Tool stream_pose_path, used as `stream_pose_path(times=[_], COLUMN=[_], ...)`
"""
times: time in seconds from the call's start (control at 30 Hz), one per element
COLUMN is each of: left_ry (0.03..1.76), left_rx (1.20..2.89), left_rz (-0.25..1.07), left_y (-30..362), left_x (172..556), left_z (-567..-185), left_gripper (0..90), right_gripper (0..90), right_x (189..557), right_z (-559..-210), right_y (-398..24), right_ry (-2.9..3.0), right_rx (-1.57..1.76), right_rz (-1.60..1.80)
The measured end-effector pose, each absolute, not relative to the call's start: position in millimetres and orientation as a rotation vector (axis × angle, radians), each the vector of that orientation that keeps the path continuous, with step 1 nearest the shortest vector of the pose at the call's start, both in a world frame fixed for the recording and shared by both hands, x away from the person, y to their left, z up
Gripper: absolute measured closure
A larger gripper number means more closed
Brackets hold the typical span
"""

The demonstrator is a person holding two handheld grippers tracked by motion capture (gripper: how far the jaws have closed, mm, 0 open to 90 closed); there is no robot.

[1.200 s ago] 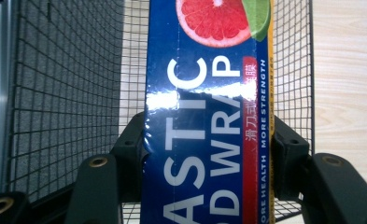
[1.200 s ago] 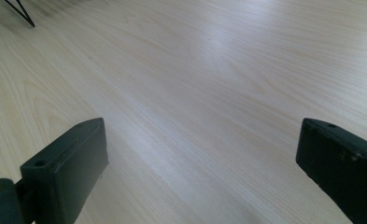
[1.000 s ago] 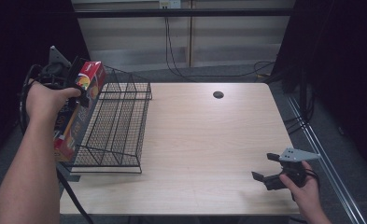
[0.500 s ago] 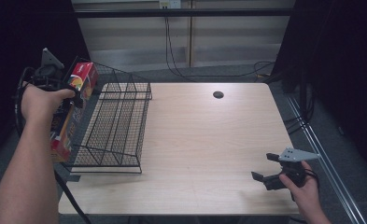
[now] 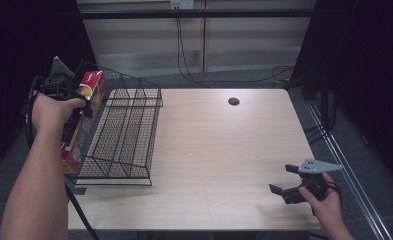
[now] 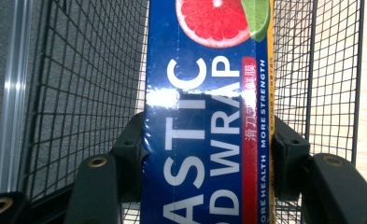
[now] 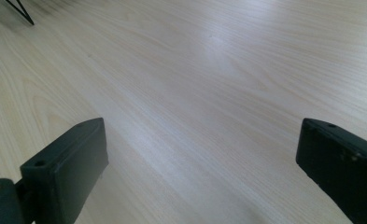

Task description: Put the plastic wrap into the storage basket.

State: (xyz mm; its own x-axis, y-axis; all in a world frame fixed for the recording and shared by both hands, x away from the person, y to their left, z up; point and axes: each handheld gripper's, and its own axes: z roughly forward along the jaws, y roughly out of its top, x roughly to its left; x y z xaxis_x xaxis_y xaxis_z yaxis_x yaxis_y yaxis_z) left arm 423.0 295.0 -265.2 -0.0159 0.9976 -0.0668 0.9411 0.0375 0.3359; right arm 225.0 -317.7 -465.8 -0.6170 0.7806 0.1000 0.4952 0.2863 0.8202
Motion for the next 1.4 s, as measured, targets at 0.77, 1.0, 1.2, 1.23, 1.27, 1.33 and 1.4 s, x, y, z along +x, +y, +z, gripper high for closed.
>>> stream_pose_path(times=[0.77,1.0,1.2,1.23,1.27,1.33,1.4], left_ry=[2.056,2.052,2.047,2.052,2.049,2.048,2.069], left_rx=[1.979,1.982,1.988,1.982,1.984,1.988,1.978], left_rz=[0.267,0.255,0.24,0.239,0.247,0.243,0.234], left_y=[289.3,287.5,284.1,283.6,283.9,284.5,282.9], left_x=[434.9,436.6,437.7,437.5,437.4,437.3,437.2], left_z=[-277.6,-284.7,-288.8,-288.6,-288.8,-289.2,-289.9], left_gripper=[42.4,42.2,42.0,41.9,41.9,41.9,41.8], right_gripper=[2.0,2.0,2.0,2.0,2.0,2.0,2.0], right_x=[225.4,225.3,225.5,225.5,225.6,225.7,225.6], right_z=[-468.3,-468.4,-468.2,-468.2,-468.2,-468.3,-468.3], right_y=[-317.6,-317.4,-318.2,-318.3,-318.5,-318.3,-318.1], right_ry=[2.252,2.262,2.266,2.267,2.269,2.269,2.27], right_rx=[1.162,1.158,1.157,1.157,1.155,1.156,1.154], right_rz=[1.248,1.249,1.248,1.247,1.245,1.246,1.246])
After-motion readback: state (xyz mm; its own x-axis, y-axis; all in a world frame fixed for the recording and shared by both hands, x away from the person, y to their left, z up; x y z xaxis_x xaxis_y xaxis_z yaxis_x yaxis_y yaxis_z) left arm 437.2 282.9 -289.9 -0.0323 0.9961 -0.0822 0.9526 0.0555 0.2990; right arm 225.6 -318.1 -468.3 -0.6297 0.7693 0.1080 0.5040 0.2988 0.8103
